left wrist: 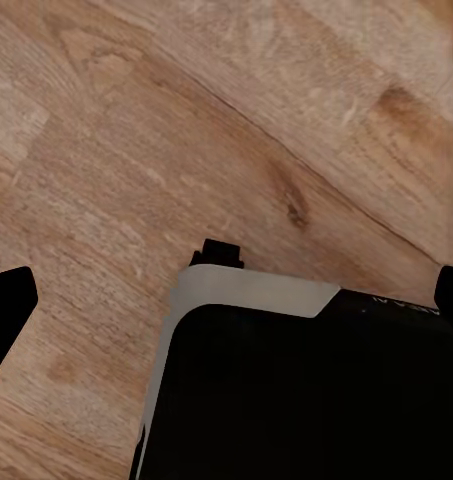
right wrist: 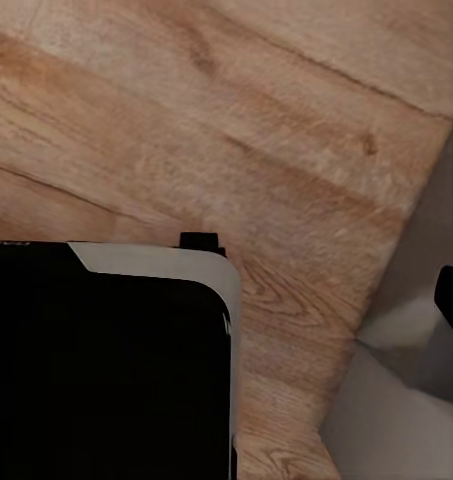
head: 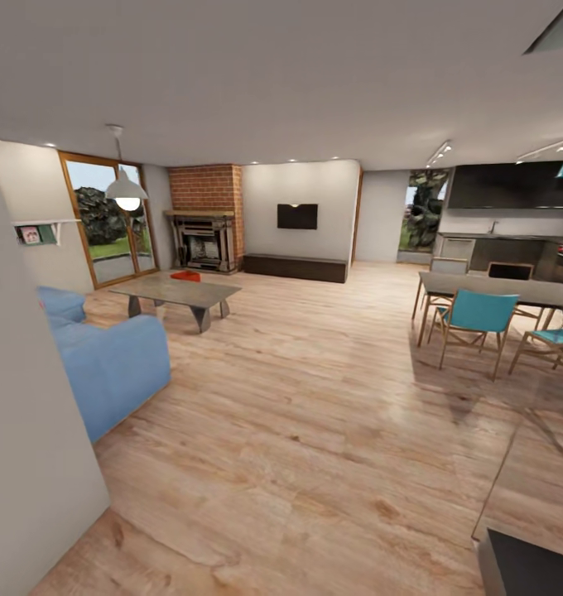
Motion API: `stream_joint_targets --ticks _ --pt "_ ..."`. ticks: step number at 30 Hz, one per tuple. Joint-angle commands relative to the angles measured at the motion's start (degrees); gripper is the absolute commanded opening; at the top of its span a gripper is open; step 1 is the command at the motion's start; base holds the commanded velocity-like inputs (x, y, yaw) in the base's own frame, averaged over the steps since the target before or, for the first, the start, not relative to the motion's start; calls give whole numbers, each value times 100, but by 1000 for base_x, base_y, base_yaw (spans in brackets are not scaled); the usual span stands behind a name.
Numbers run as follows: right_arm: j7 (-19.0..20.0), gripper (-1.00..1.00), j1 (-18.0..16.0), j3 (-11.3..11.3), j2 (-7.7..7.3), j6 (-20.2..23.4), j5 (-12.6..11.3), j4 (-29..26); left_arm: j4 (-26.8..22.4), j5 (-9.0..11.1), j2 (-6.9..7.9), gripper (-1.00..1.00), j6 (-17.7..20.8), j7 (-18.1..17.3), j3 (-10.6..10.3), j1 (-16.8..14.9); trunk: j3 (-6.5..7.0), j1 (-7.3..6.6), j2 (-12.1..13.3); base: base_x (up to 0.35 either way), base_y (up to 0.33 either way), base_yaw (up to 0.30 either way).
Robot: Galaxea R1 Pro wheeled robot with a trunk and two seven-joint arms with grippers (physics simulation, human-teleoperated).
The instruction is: Move the two storage containers from the living room to the garage. In the garage, place one container on the floor and stack the other container on top of it (either order is fine).
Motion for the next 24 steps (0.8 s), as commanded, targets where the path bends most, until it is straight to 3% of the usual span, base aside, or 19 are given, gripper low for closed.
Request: stream_joint_targets --ticks 1,24 --pt "-11 100 -9 48 1 -33 -36 18 1 44 -1 100 -14 14 -49 -2 -9 4 -6 323 0 0" --pt "-20 100 -9 48 4 -41 -38 18 1 41 -6 100 -20 14 -50 -4 -9 4 -6 323 0 0"
